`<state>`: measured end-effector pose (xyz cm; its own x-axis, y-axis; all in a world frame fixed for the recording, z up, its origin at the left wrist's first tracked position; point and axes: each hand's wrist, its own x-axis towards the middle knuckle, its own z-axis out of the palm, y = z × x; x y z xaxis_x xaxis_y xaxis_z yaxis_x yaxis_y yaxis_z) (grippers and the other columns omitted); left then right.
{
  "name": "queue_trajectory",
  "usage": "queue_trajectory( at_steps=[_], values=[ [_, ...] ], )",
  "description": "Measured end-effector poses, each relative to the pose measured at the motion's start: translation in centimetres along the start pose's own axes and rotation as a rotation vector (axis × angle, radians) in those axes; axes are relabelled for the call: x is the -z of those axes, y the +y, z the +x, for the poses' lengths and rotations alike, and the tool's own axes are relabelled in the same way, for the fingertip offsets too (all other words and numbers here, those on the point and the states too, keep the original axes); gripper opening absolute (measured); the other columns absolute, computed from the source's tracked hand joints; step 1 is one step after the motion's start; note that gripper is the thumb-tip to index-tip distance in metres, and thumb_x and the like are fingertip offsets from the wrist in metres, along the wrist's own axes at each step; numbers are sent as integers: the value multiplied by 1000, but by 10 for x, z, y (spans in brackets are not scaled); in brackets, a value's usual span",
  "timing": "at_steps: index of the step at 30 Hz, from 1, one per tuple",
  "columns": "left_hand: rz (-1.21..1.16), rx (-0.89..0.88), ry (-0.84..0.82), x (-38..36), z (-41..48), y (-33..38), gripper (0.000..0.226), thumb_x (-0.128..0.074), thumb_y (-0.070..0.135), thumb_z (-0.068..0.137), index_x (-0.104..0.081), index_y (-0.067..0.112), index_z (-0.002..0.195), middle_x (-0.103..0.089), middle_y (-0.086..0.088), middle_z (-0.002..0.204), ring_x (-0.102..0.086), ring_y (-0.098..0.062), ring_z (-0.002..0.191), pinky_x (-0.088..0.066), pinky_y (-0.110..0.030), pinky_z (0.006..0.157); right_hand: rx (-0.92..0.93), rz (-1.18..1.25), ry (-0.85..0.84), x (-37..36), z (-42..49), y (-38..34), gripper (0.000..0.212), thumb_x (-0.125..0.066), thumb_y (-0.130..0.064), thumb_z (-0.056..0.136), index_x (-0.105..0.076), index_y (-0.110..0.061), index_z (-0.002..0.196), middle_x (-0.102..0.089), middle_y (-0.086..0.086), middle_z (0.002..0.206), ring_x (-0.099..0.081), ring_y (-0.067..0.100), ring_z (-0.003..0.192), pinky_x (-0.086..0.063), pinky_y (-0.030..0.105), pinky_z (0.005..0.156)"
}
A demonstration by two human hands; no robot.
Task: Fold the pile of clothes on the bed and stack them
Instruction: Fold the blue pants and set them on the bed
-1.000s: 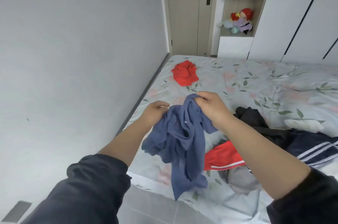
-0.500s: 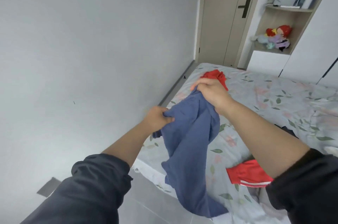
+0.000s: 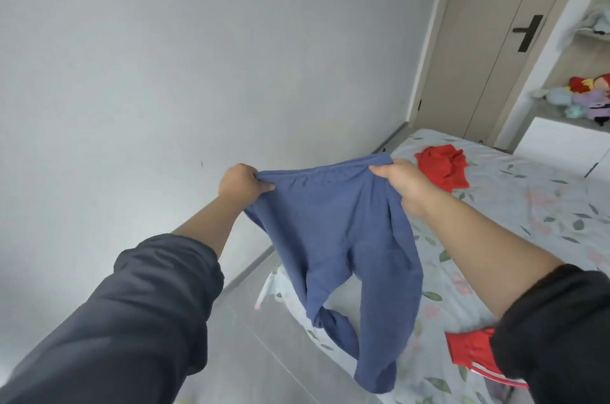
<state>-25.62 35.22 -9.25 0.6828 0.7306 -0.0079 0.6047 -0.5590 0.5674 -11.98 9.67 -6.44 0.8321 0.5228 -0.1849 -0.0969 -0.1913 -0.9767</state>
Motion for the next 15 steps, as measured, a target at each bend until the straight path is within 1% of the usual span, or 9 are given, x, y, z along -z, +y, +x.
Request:
queue_trajectory(
  at_steps=[2, 3, 5, 6, 8, 10, 11, 13, 15],
  values=[
    [-348, 114, -18, 19, -5, -26, 29, -77, 25, 78, -55, 14, 62, -55, -1, 62, -54, -20, 62, -40, -24, 52, -62, 98, -82, -21, 5, -5, 11, -54, -13, 95, -65, -11, 94, -68, 9, 98, -61, 29, 101, -47, 43, 94],
    [-571, 159, -47, 28, -10, -39, 18, -76, 20, 80, -63, 11, 73, -64, -3, 72, -61, -23, 72, -47, -25, 58, -78, 136, -118, -33, 7, -7, 12, -54, -14, 95, -66, -11, 94, -70, 7, 95, -62, 29, 99, -48, 43, 93],
    [-922, 208, -158, 44, -23, -59, 9, -69, 10, 86, -66, 3, 92, -70, -9, 89, -66, -27, 89, -55, -28, 65, -112, 192, -174, -64, 8, -11, 14, -56, -16, 94, -67, -10, 98, -72, 6, 95, -64, 27, 98, -49, 41, 92],
    [-1001, 209, -199, 51, -30, -66, 10, -66, 9, 88, -66, 2, 96, -71, -10, 92, -68, -25, 88, -56, -28, 64, -132, 216, -197, -81, 7, -12, 17, -57, -19, 93, -67, -9, 103, -71, 8, 100, -64, 27, 100, -49, 41, 93],
    [-1054, 215, -207, 65, -45, -75, 8, -64, 9, 89, -66, 3, 95, -73, -8, 86, -71, -19, 77, -56, -27, 60, -173, 246, -246, -113, 1, -13, 23, -60, -23, 91, -67, -9, 109, -71, 9, 103, -66, 25, 99, -52, 40, 89],
    [-1094, 217, -176, 77, -56, -83, 5, -63, 8, 90, -65, 5, 92, -74, -5, 79, -71, -17, 70, -55, -26, 56, -213, 241, -317, -142, -7, -11, 18, -64, -25, 89, -68, -11, 100, -74, 5, 92, -68, 21, 88, -54, 34, 75],
    [-1104, 210, -166, 82, -61, -88, 6, -62, 7, 90, -66, 5, 94, -74, -6, 81, -72, -18, 72, -55, -26, 57, -227, 243, -369, -154, -11, -8, 16, -66, -25, 88, -69, -12, 97, -74, 5, 91, -69, 21, 85, -54, 32, 72],
    [-1069, 188, -197, 91, -71, -100, 9, -59, 6, 91, -66, 5, 96, -74, -8, 87, -71, -22, 78, -56, -29, 62, -228, 259, -481, -172, -19, -2, 17, -68, -25, 87, -70, -10, 95, -73, 9, 98, -70, 22, 86, -55, 33, 75],
    [-971, 170, -310, 96, -81, -112, 13, -55, 1, 91, -66, 5, 96, -73, -9, 88, -70, -25, 81, -56, -29, 64, -198, 249, -535, -179, -23, 6, 20, -67, -28, 87, -70, -10, 94, -73, 11, 99, -71, 22, 85, -55, 33, 75]
  ],
)
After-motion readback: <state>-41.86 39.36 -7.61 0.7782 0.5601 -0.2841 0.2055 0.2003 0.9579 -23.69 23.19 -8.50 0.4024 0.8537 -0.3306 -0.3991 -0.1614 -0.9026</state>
